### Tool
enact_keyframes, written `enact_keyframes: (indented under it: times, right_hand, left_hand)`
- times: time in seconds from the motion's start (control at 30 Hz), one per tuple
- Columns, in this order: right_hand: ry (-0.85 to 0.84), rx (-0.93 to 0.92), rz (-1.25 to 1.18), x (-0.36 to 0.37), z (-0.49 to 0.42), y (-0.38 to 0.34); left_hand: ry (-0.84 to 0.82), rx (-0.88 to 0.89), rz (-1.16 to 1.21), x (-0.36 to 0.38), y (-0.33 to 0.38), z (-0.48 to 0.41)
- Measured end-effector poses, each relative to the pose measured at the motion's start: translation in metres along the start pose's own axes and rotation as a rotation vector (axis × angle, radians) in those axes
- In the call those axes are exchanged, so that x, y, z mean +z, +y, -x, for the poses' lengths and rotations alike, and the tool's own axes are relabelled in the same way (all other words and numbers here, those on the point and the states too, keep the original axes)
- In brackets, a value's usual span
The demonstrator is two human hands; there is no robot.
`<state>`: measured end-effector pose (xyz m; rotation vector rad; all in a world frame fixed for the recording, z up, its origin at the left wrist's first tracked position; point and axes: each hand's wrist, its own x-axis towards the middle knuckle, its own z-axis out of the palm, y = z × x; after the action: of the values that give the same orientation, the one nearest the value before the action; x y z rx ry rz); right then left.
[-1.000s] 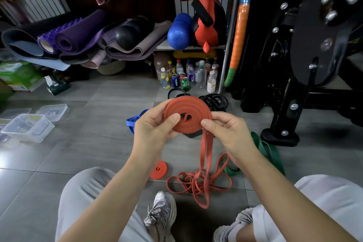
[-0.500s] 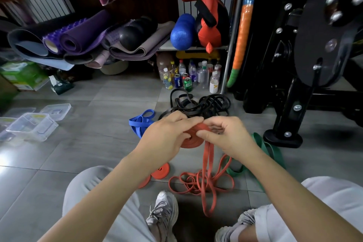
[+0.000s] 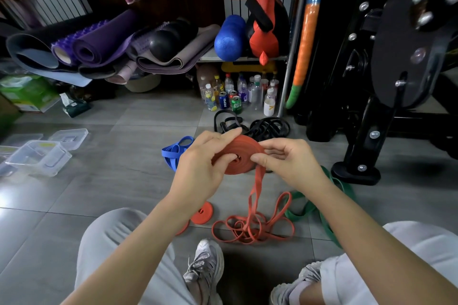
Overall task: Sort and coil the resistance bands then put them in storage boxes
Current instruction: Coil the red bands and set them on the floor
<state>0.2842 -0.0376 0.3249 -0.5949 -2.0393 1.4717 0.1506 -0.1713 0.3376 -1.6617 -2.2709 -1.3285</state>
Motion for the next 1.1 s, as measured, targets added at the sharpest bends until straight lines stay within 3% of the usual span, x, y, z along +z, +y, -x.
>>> enact_keyframes:
  times: [0.3,0.47,0.67,0.87,1.0,1.1]
  right_hand:
    - [-0.058,0.046,-0.295,0.002,0.008,0.008]
    - [-0.099,0.091,-0.042,-0.004,0.009,0.011]
    - [-0.149,0.037,0.218,0.001,0.008,0.008]
    - [-0.102,0.017,0.214,0.001,0.007,0.004]
    - [-0.066,0.035,0.124,-0.010,0.002,0.002]
    - [-0.060,0.061,0.090,-0.013,0.001,0.003]
  left_hand:
    - [0.127,-0.327,0.553,0.017,0.008,0.013]
    - [-0.037,-0.240,0.254,0.010,0.000,0.012]
    - [-0.432,-0.051,-0.240,-0.005,0.004,-0.009]
    - [-0.376,-0.156,-0.027,-0.004,-0.003,-0.008]
    - [-0.303,-0.394,0.246,-0.007,-0.009,-0.006]
    - [-0.317,-0.441,0.216,-0.006,-0.014,-0.003]
